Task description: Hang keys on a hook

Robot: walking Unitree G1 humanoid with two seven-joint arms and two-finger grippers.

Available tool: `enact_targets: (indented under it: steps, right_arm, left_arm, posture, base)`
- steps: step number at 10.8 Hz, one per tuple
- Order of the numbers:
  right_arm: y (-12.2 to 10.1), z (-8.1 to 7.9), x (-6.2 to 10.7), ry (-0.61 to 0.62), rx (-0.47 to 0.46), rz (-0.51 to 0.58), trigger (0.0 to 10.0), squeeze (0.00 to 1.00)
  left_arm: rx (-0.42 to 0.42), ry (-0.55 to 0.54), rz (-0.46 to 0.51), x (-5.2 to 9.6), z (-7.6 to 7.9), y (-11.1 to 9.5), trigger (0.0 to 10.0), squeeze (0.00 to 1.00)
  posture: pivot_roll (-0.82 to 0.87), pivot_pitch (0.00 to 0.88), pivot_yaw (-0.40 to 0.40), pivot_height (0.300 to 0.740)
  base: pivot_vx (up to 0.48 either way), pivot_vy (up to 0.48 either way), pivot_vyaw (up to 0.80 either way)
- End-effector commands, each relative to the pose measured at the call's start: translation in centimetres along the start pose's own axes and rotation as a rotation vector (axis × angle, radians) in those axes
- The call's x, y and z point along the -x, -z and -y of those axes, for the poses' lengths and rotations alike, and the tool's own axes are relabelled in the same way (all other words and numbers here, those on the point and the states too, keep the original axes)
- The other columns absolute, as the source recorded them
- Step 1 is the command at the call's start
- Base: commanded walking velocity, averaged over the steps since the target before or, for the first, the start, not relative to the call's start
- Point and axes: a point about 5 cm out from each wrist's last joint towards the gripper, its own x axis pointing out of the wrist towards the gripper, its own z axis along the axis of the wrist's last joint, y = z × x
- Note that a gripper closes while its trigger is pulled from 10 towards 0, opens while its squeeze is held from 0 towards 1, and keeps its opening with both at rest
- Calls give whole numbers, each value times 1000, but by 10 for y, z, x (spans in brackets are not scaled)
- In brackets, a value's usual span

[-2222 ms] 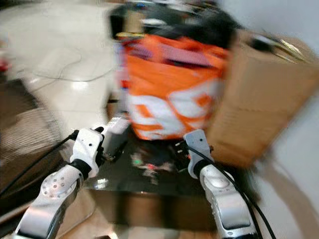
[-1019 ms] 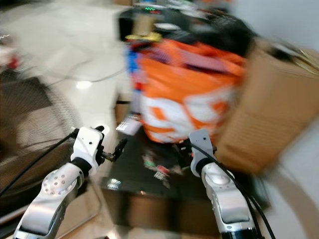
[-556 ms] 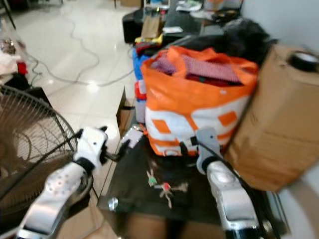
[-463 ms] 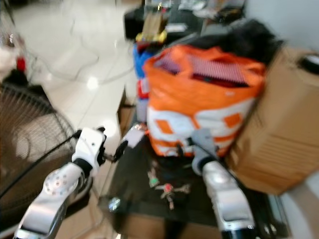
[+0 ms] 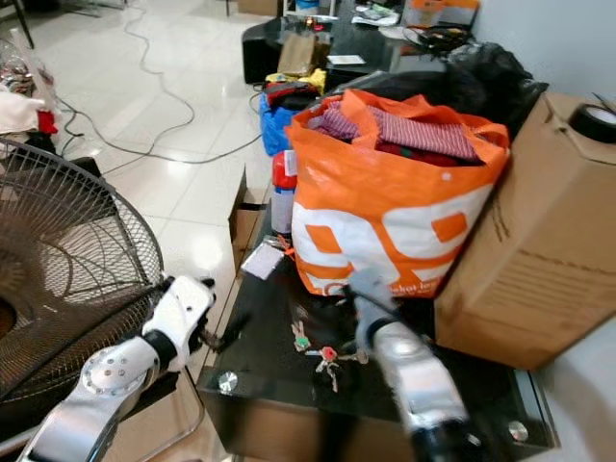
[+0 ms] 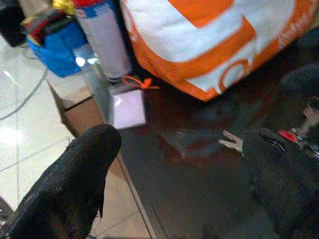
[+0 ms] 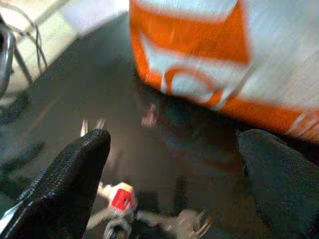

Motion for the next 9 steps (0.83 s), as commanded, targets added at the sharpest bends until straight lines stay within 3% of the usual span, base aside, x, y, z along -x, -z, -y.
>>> enact_targets:
  steps: [1, 2, 3, 8, 9]
  right_arm:
    - [5, 4, -7, 21, -51, -53, 10000, 1000]
    - [15, 4, -14, 43, -80, -120, 10000, 929]
    - [22, 7, -18, 78, -81, -164, 10000, 0]
    - [40, 34, -16, 251, -214, -281, 10000, 0]
    - [40, 37, -16, 255, -251, -276, 7843, 0]
  left_arm:
    - [-4, 53, -19, 3, 3, 1, 10000, 0]
    - [-20, 112, -48, 7, 4, 5, 10000, 0]
    - [-29, 150, -68, 10, 6, 7, 10000, 0]
    - [-26, 205, -76, 8, 12, 8, 10000, 0]
    - [-17, 230, -76, 9, 13, 8, 10000, 0]
  posture:
    - [-127, 0, -56, 740]
    - [-122, 0, -60, 740]
    - [-122, 0, -61, 740]
    - [-134, 0, -61, 740]
    - [-138, 0, -62, 740]
  base:
    - [0, 0, 0]
    - [0, 0, 0]
    - [0, 0, 0]
    - [0, 0, 0]
    - [0, 0, 0]
